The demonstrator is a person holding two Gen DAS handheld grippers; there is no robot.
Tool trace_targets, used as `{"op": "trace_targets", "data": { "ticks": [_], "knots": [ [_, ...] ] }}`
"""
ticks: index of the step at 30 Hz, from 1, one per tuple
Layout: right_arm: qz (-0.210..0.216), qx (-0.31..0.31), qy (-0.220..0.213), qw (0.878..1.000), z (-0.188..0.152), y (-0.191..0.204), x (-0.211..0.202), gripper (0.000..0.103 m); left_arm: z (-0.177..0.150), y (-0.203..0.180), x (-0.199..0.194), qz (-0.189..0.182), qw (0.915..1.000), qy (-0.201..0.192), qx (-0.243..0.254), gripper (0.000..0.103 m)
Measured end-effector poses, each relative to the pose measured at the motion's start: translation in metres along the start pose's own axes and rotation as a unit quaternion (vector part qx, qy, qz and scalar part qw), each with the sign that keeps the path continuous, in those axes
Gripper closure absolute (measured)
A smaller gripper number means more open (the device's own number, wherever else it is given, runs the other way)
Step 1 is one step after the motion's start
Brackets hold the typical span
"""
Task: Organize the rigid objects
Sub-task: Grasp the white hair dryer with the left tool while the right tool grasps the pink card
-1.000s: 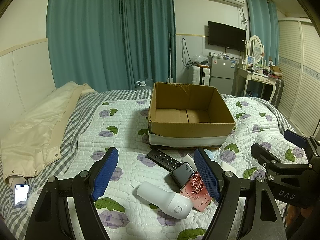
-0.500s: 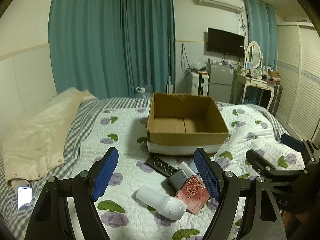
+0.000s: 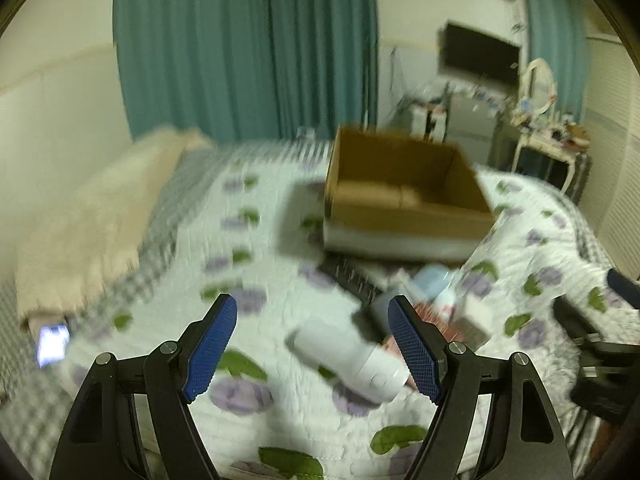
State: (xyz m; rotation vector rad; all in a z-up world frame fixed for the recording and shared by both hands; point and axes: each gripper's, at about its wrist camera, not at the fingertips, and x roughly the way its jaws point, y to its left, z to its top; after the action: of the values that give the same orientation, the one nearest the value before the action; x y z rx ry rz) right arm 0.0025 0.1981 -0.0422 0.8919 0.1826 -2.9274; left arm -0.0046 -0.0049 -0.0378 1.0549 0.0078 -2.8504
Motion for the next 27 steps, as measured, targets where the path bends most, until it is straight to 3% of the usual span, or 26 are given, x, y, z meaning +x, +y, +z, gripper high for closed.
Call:
{"op": "trace_targets", "data": {
  "ticks": [6, 14, 16, 17, 27],
  "knots": [
    [0.007, 0.001, 0.015, 1.000, -0.007, 0.001, 0.013, 0.000, -0.024, -0.010, 0.051, -0.028, 0.9952, 0.086, -0.036, 0.025],
    [0.013, 0.007, 0.034, 0.999, -0.012, 0.002, 0.029, 0.000, -0.034, -0.021, 0.084, -0.062, 0.9872, 0.137, -0.054, 0.028],
    [0.017, 0.002, 0.039, 0.999, -0.013, 0.005, 0.033, 0.000, -0.034, -0.026, 0.083, -0.079, 0.9866, 0.137, -0.040, 0.047],
    [0.019, -0.001, 0.041, 0.999, -0.014, 0.008, 0.034, 0.000, -0.034, -0.028, 0.082, -0.087, 0.9860, 0.137, -0.037, 0.051],
    [0.081, -0.060, 0.064, 0.993, -0.024, 0.043, 0.044, 0.000, -0.015, -0.019, 0.029, -0.056, 0.9952, 0.063, 0.049, 0.051]
  ]
}}
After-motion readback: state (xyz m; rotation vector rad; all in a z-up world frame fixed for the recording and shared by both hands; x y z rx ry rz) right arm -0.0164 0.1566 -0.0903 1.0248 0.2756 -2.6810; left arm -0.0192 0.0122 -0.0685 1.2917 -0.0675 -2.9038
